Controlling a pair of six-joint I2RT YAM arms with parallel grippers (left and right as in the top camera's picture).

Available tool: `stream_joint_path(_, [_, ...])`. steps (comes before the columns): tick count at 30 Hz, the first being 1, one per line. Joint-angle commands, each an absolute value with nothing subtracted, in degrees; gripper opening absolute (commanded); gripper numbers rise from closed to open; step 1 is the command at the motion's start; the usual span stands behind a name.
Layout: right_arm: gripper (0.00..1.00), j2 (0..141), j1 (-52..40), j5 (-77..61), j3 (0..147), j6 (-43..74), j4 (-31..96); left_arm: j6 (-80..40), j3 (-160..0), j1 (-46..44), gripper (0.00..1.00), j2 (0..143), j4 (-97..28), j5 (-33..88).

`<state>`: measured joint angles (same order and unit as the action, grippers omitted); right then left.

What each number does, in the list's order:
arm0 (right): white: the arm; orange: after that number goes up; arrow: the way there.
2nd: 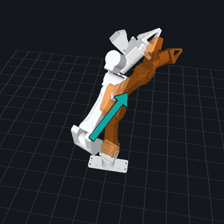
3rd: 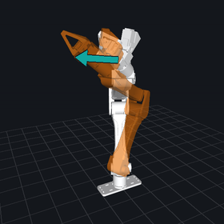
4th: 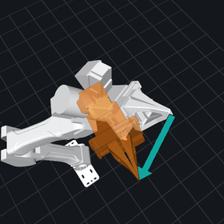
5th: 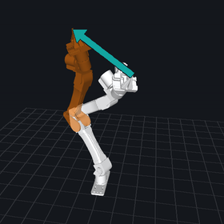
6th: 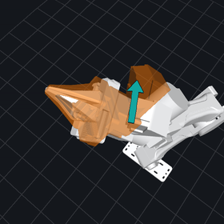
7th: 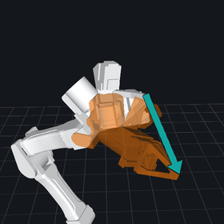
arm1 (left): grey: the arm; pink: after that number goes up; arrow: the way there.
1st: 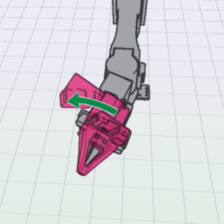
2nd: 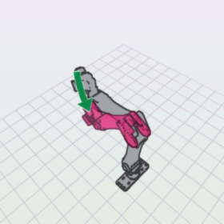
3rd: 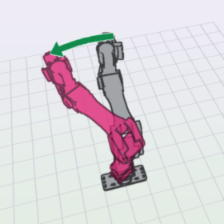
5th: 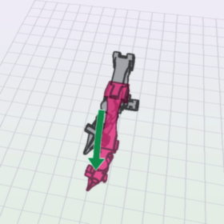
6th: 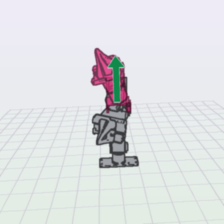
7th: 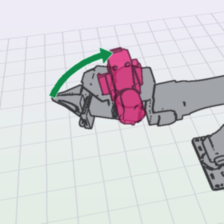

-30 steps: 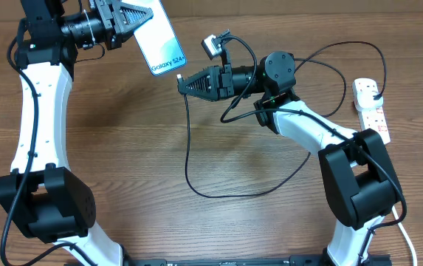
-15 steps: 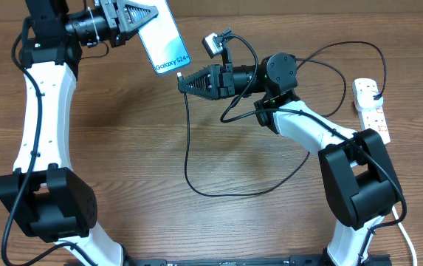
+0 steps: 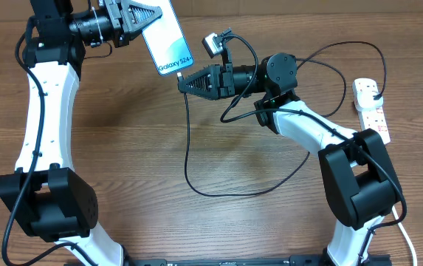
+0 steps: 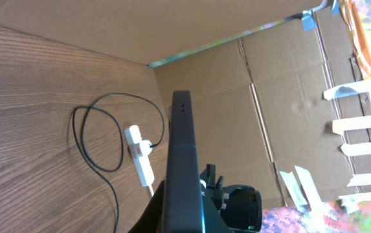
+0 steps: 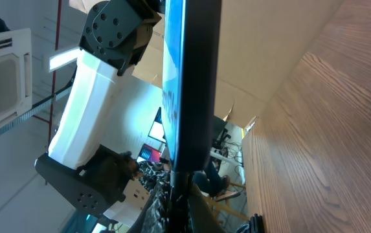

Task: Plug charger to phone and switch on socket
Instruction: 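Push the plug into the phone's bottom port with the right gripper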

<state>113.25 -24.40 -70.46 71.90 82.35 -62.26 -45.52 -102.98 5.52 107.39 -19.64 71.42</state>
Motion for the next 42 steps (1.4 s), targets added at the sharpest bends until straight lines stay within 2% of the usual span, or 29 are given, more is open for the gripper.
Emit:
stream_joint_path(1, [0.04,113.2,-24.1,-69.9,72.4,82.5,-63.1,-46.5,-103.2,5.2,0.04,107.5,-19.0,73.5])
stream_joint_path(42, [0.04,113.2,-23.7,-68.8,72.4,82.5,-64.9,-46.7,-103.2,4.8,0.04,107.5,-19.0,74.4])
